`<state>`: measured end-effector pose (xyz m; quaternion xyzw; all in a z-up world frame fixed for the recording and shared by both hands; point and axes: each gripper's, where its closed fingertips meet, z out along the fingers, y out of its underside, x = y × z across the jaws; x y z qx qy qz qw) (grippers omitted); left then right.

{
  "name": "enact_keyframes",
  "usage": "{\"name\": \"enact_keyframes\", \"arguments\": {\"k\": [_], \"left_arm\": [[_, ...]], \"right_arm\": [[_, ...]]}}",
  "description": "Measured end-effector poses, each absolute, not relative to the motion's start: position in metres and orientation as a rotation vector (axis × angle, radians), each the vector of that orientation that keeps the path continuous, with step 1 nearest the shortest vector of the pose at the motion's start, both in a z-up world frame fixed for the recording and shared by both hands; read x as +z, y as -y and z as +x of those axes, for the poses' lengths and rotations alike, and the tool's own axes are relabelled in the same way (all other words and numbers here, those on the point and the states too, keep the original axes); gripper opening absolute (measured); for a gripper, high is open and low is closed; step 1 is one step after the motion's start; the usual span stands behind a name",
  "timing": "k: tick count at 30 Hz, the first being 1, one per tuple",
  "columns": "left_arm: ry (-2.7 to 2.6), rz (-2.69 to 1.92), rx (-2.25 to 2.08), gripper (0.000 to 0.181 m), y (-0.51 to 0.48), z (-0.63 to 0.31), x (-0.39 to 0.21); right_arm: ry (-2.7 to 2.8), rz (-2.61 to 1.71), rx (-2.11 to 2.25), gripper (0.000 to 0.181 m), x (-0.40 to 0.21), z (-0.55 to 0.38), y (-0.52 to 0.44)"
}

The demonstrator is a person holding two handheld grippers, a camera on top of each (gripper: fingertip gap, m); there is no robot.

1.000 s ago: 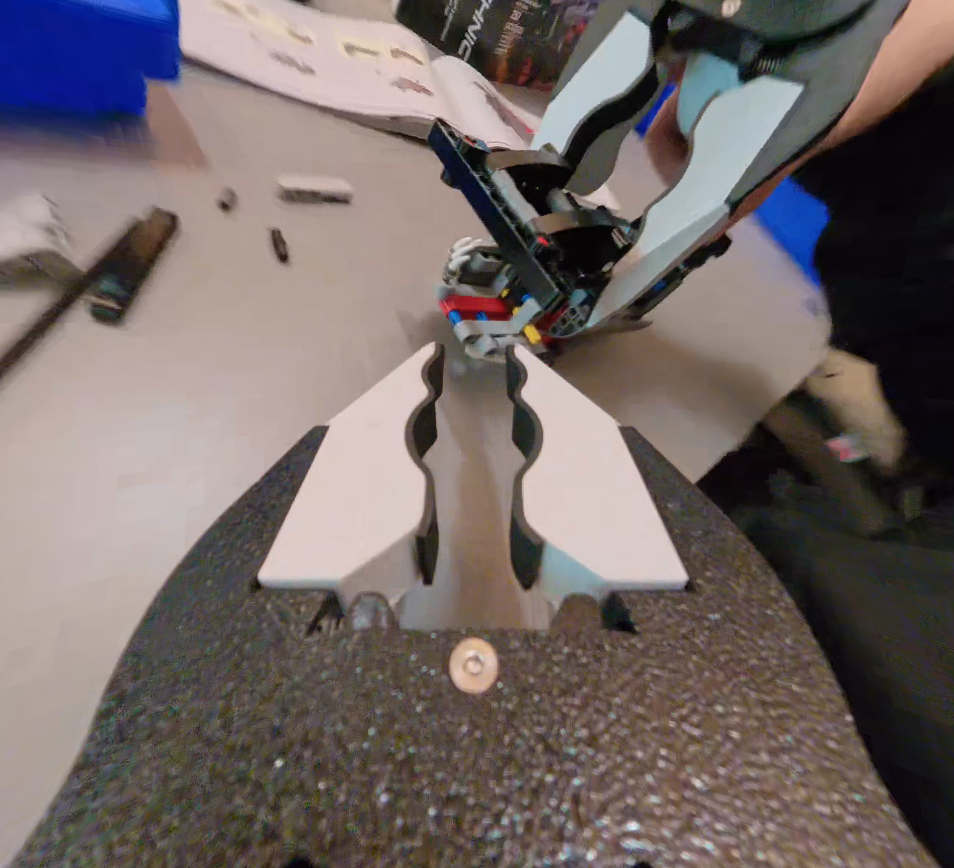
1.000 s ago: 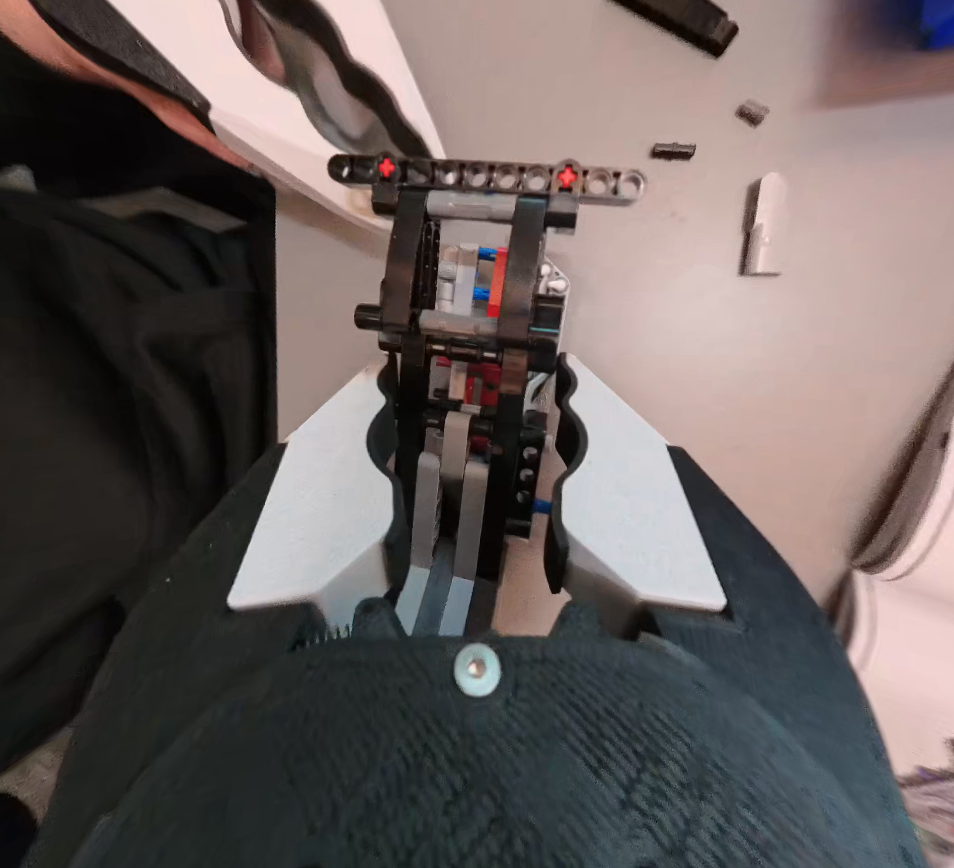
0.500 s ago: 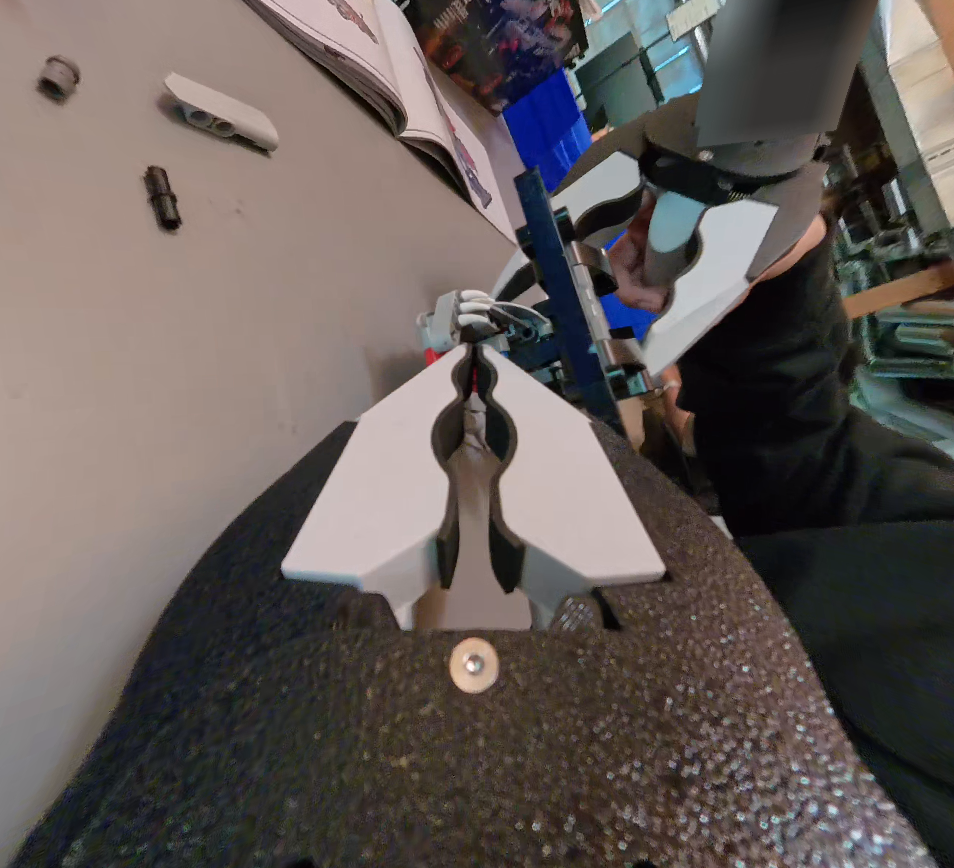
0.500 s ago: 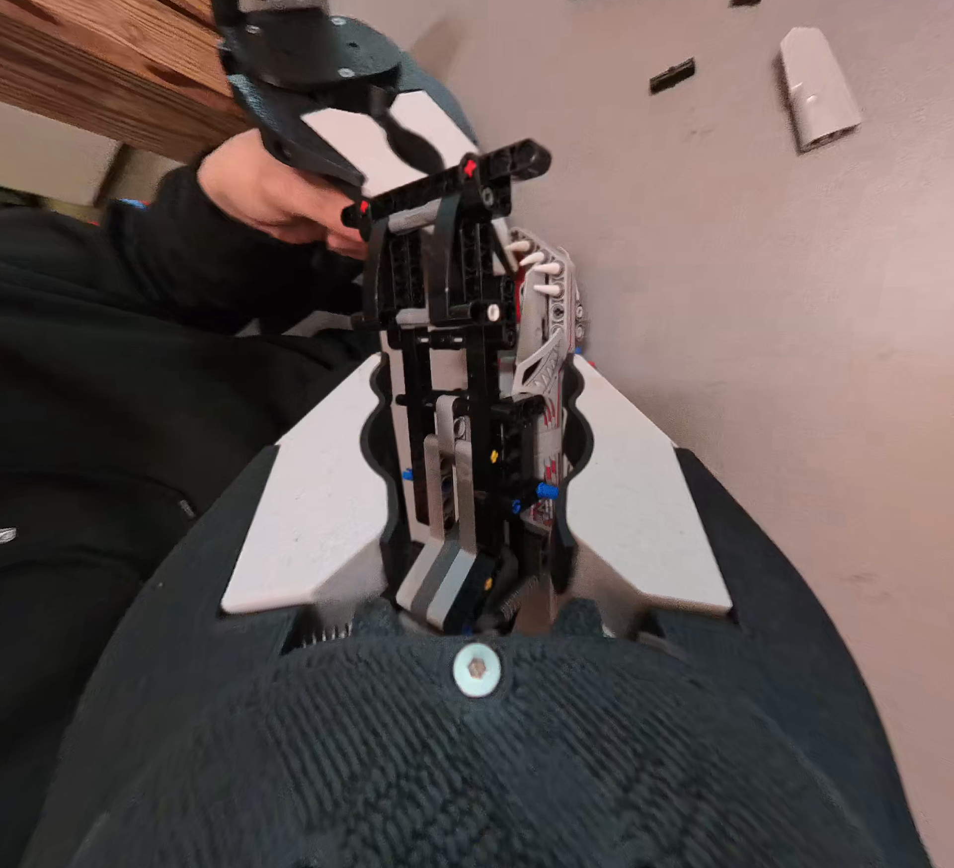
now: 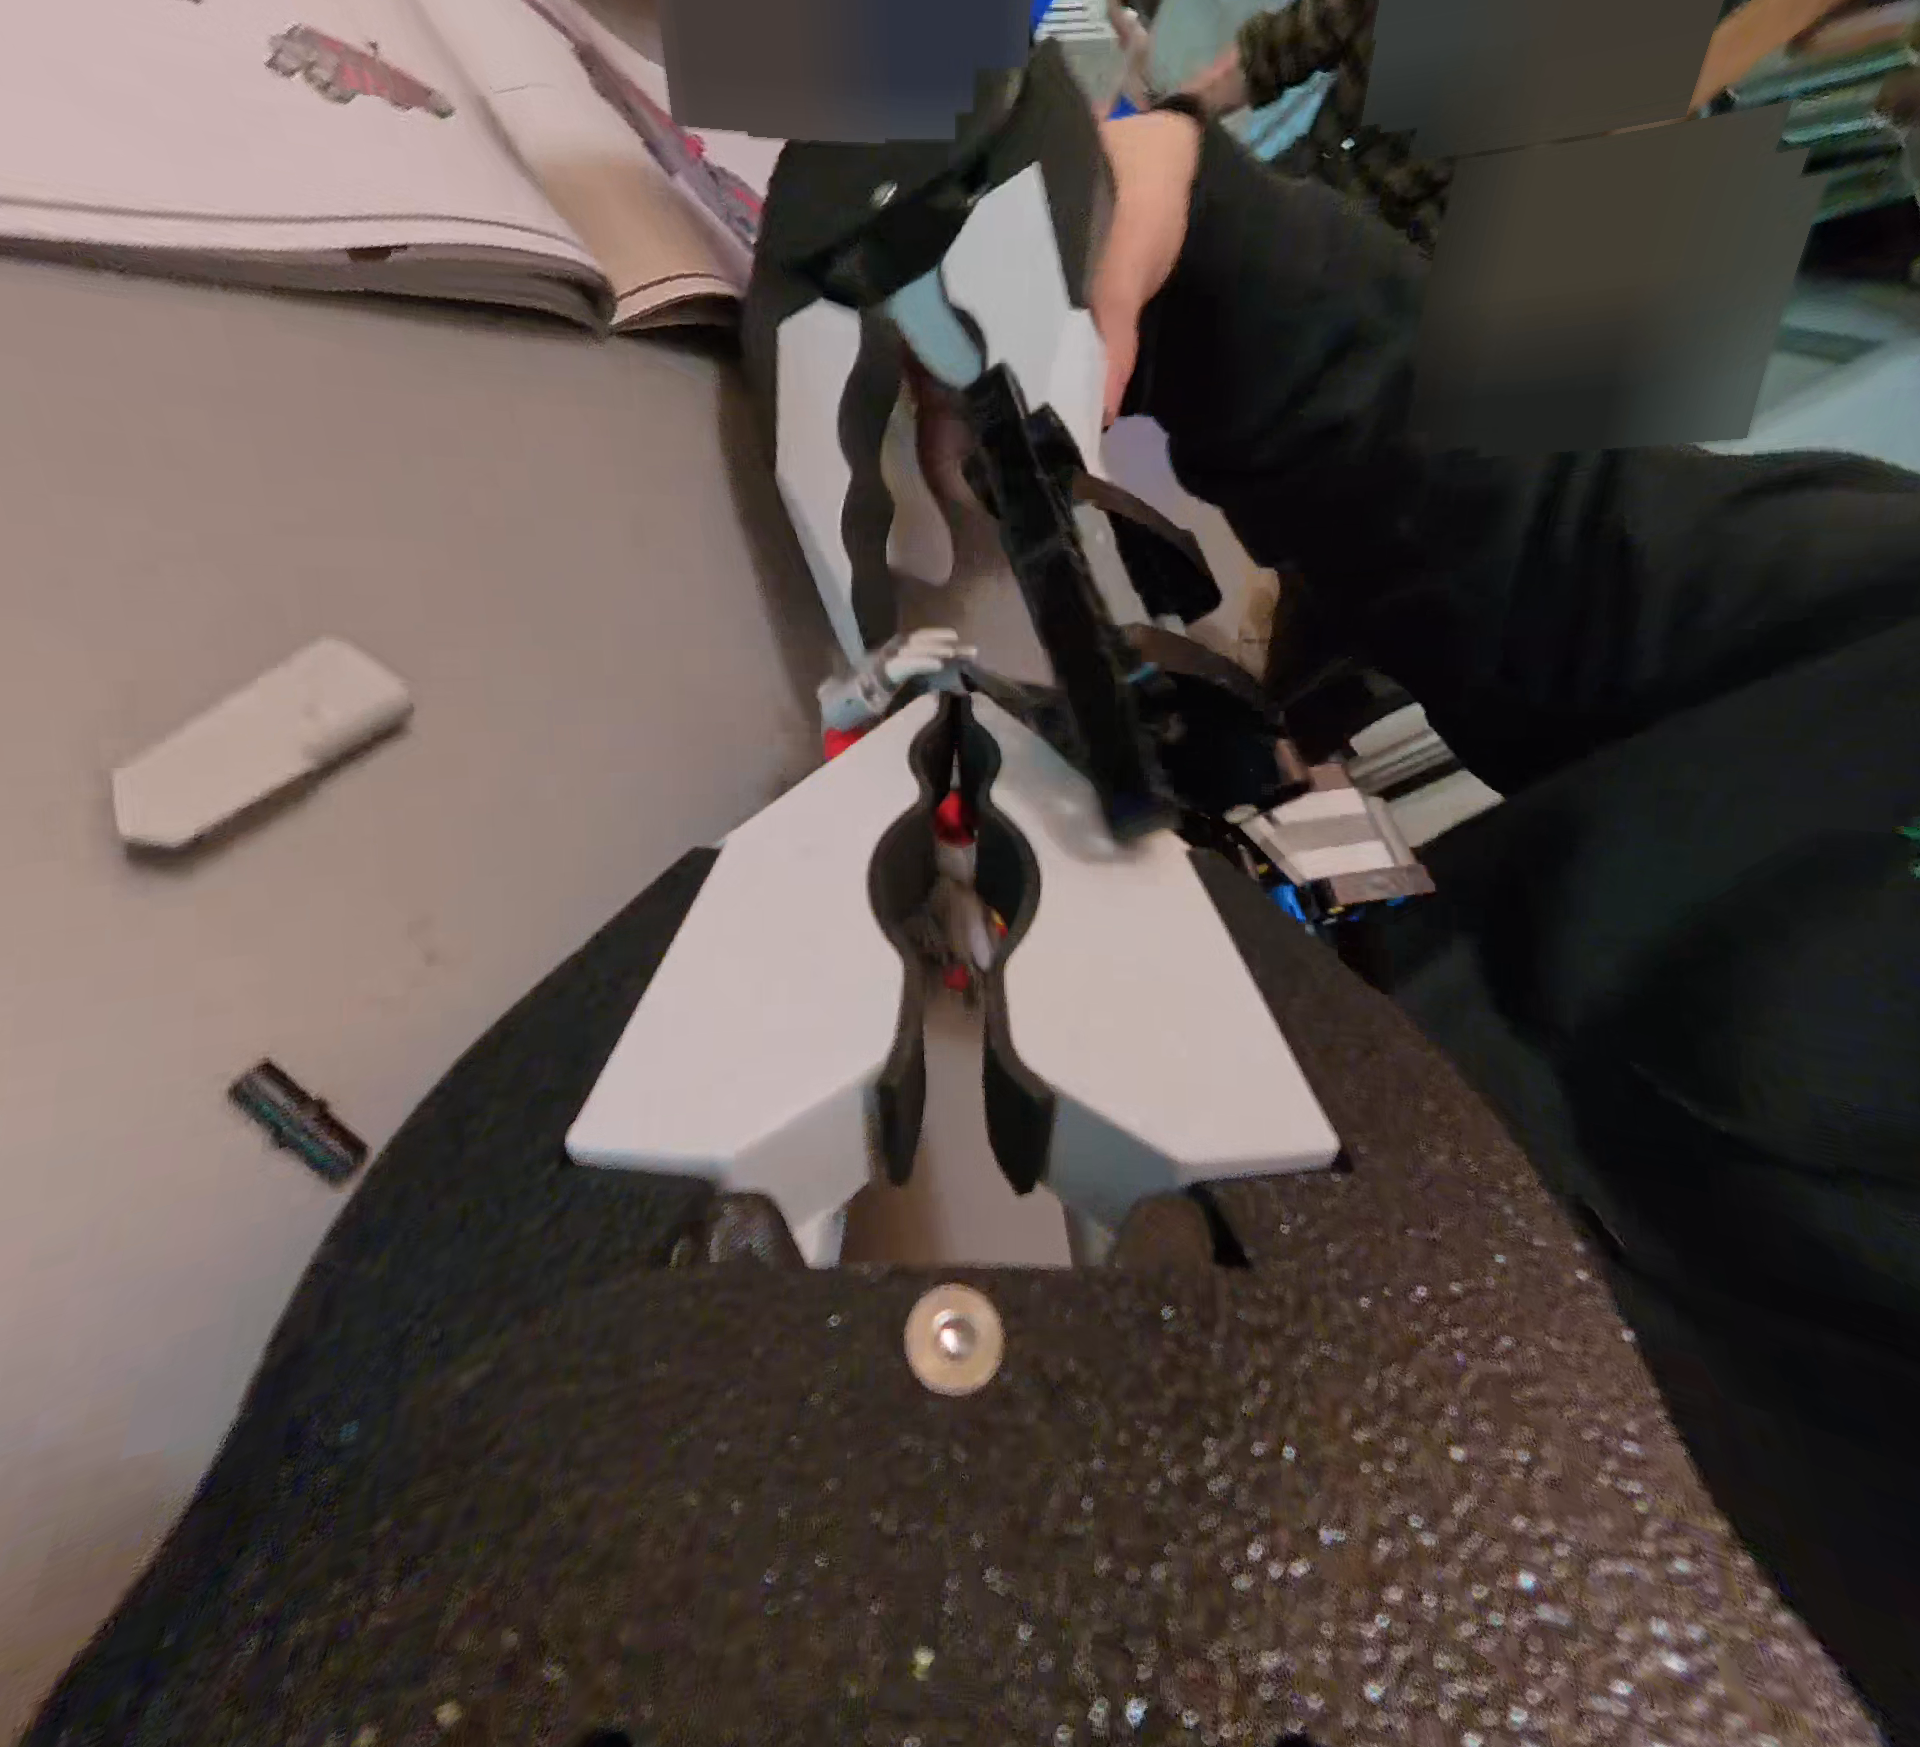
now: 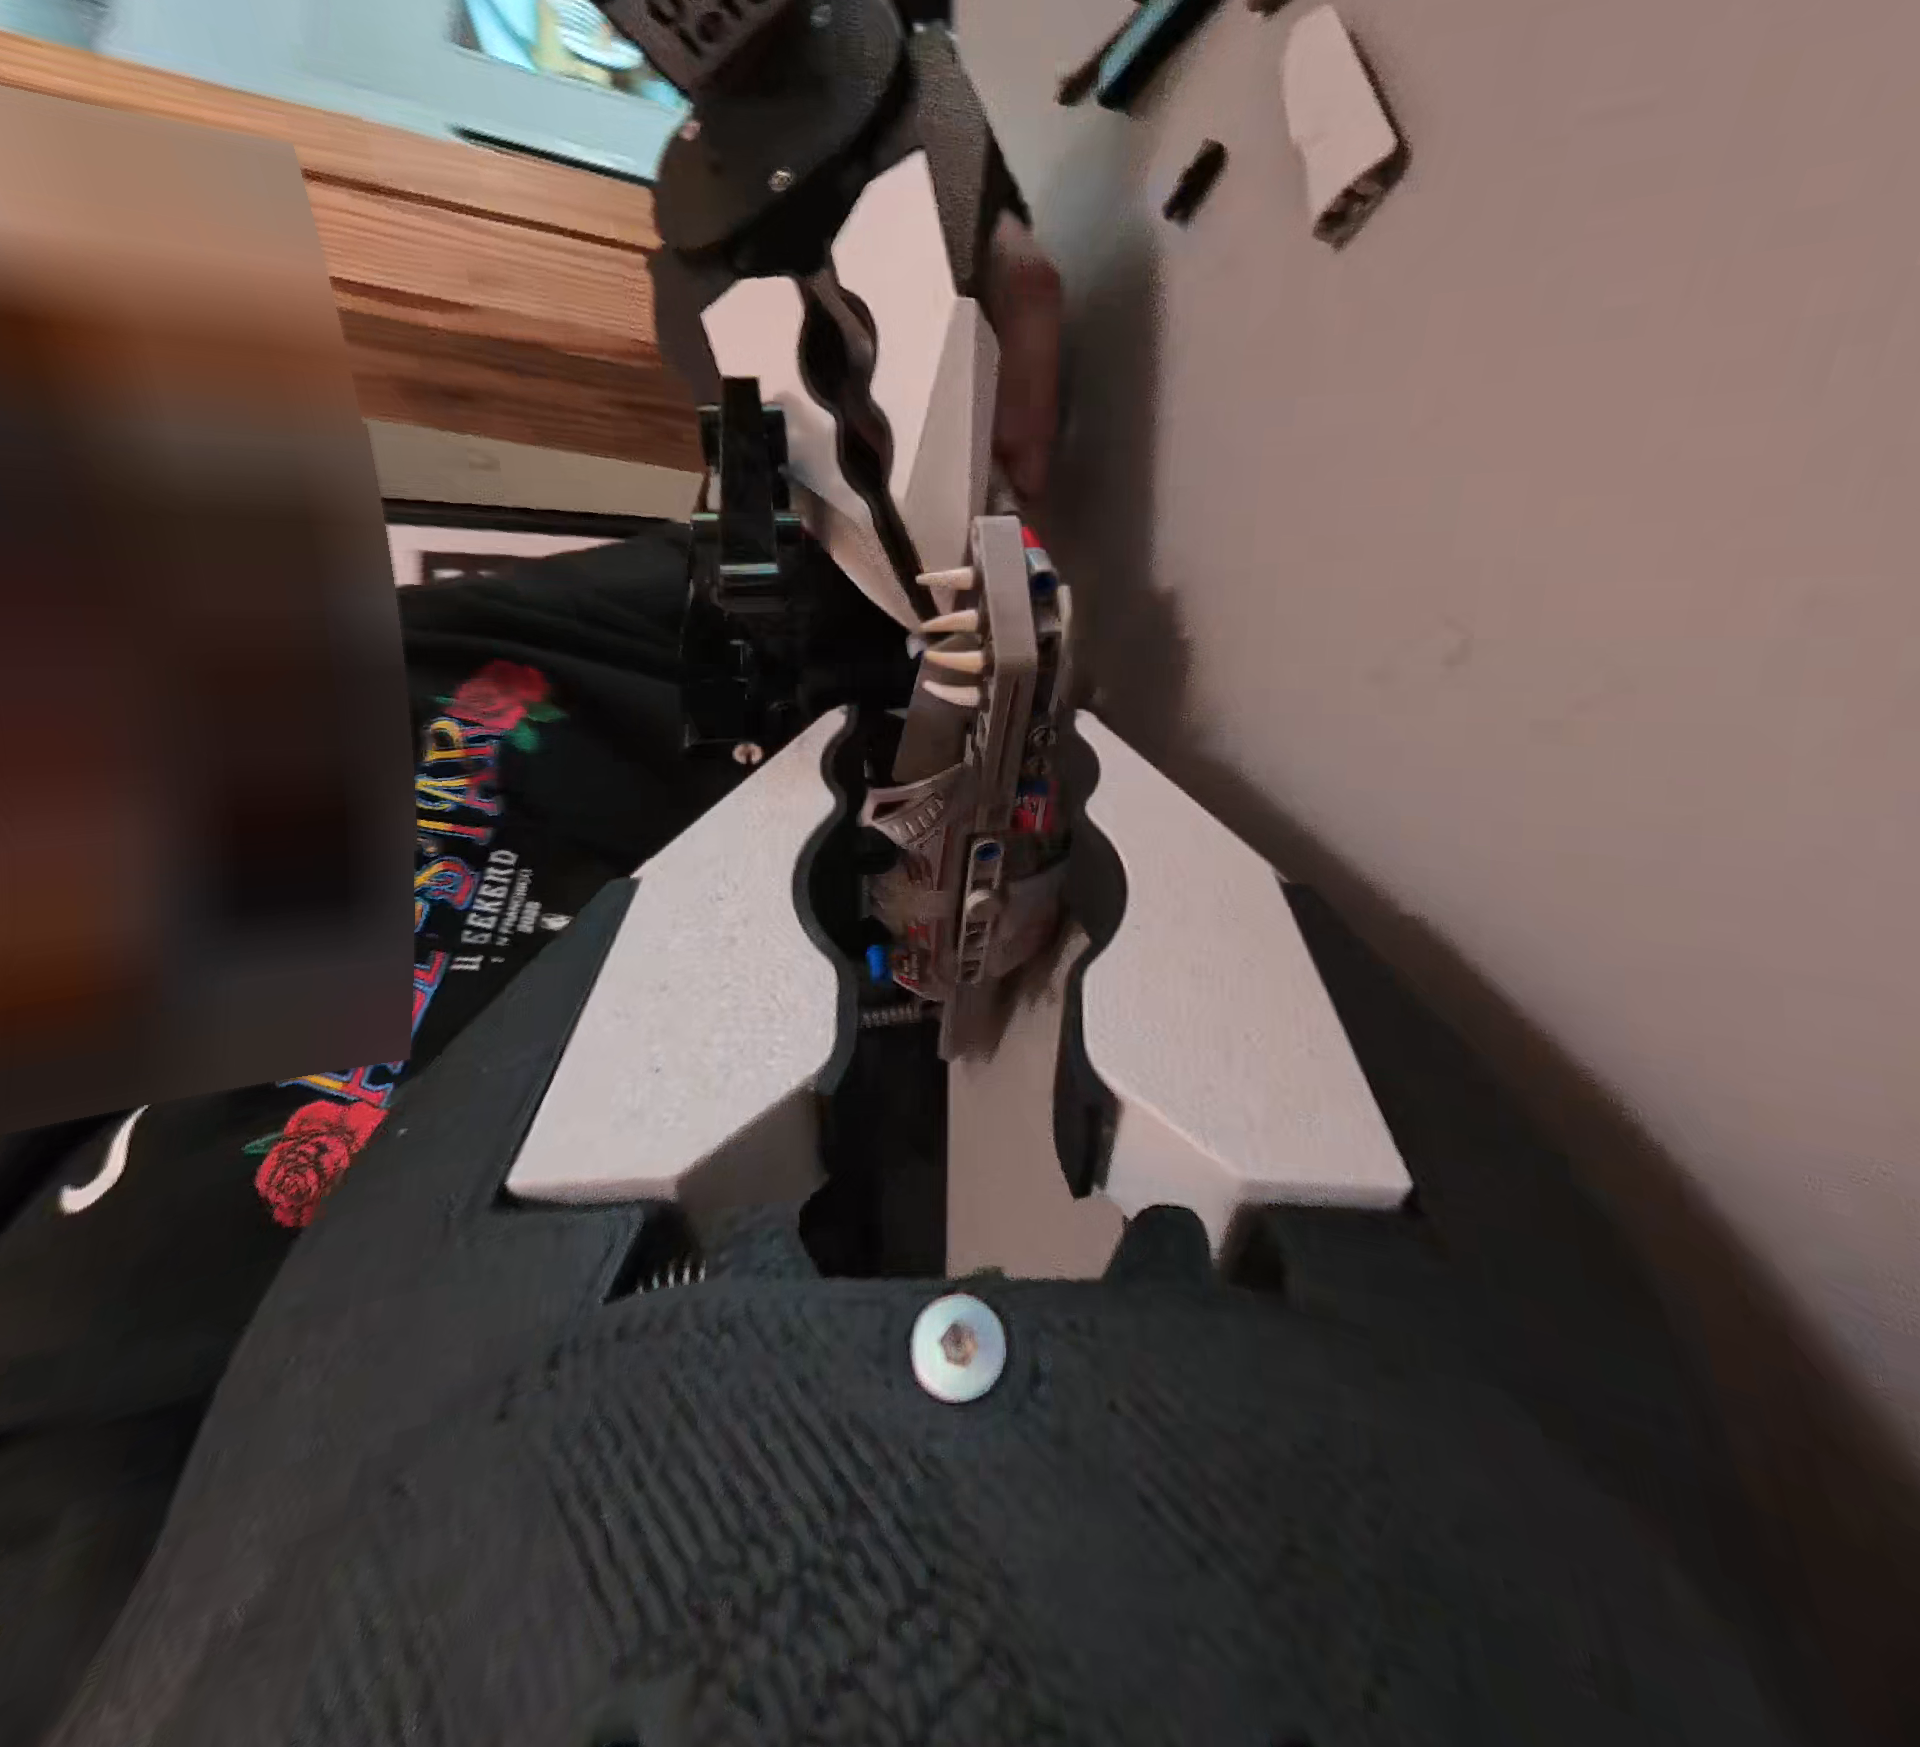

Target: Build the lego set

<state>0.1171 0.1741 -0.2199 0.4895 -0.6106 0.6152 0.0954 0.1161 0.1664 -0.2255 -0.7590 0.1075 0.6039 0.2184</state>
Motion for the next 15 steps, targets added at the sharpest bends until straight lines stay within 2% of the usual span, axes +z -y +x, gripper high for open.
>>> {"name": "enact_keyframes", "arguments": {"k": [8,12,15], "left_arm": [[1.801,1.448,1.820,0.000,-0.180,0.123,-0.221],[1.790,1.480,1.815,0.000,-0.183,0.125,-0.223],[1.756,1.521,1.824,0.000,-0.192,0.126,-0.223]], "right_arm": [[-0.466,-1.892,1.618,0.040,-0.228,0.118,-0.179],[-0.533,-1.825,1.620,0.028,-0.230,0.124,-0.182],[-0.522,-1.824,1.598,0.028,-0.230,0.124,-0.182]]}}
